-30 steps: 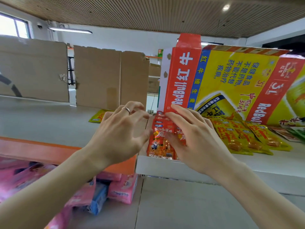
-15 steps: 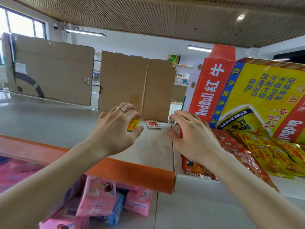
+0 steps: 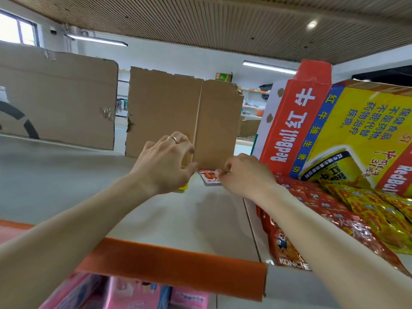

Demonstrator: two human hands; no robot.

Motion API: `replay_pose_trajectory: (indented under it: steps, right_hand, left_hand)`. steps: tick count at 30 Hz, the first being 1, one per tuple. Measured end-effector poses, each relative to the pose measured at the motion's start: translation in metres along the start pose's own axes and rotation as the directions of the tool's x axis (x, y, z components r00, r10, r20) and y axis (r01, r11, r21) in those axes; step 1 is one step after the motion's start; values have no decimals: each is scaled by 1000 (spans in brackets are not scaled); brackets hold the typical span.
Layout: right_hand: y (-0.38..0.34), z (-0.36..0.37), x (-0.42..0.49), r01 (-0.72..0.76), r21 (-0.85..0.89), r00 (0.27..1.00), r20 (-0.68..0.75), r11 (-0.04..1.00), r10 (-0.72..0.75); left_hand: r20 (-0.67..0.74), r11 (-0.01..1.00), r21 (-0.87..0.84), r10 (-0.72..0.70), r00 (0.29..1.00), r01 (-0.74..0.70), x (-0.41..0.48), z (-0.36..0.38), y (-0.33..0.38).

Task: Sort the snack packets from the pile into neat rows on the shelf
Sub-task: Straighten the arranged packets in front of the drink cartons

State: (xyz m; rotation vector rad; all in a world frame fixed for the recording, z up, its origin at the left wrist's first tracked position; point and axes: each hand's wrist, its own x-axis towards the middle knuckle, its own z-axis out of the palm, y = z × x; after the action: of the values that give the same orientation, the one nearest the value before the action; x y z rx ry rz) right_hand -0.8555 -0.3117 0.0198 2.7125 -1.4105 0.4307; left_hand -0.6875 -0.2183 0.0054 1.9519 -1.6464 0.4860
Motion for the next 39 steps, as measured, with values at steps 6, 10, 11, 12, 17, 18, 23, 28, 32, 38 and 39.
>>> replay_pose_trajectory:
  steps: [6,10,11,12,17,18,23,28,32,38,39]
  right_hand:
    - [-9,26,46,-208,68,965,178,976,194]
    - [-9,38,55,-274,40,931,259,961,255]
    - [-8,40,57,-278,48,931,260,959,257]
    - [-6,39,58,-287,64,930,259,956,261]
    - [-5,36,58,-338,226,924,262,914,277]
    - [-4,35,56,-352,266,923,260,897,285]
    - [0,20,44,-241,509,971,130,826,203]
    - [-11,0,12,15,589,995,-86,808,45]
    - [-17,-13,-18,173,653,978,-199,737,-53]
    - [-16,-14,-60,264,730,955,-290,630,-65]
    - [-16,-15,-66,260,748,956,-288,610,-55]
  left_hand:
    - [39,1000,21,-16,999,16,2,19,-11]
    - [13,999,33,-24,1000,24,-2,20,-16]
    - [13,999,29,-33,999,33,-2,20,-17]
    - [14,999,25,-37,999,36,-1,20,-16]
    - [4,998,-10,-57,998,58,-2,21,-21]
    - [3,998,-14,-65,998,65,-1,21,-22]
    - [4,988,-96,-121,993,121,1,19,-28]
    - [53,922,-348,-159,986,168,3,13,-29]
    - [38,755,-650,-82,996,87,-1,0,-22]
    - [-111,444,-892,-27,993,-87,-18,-28,7]
    - [-114,404,-910,-22,993,-95,-22,-31,12]
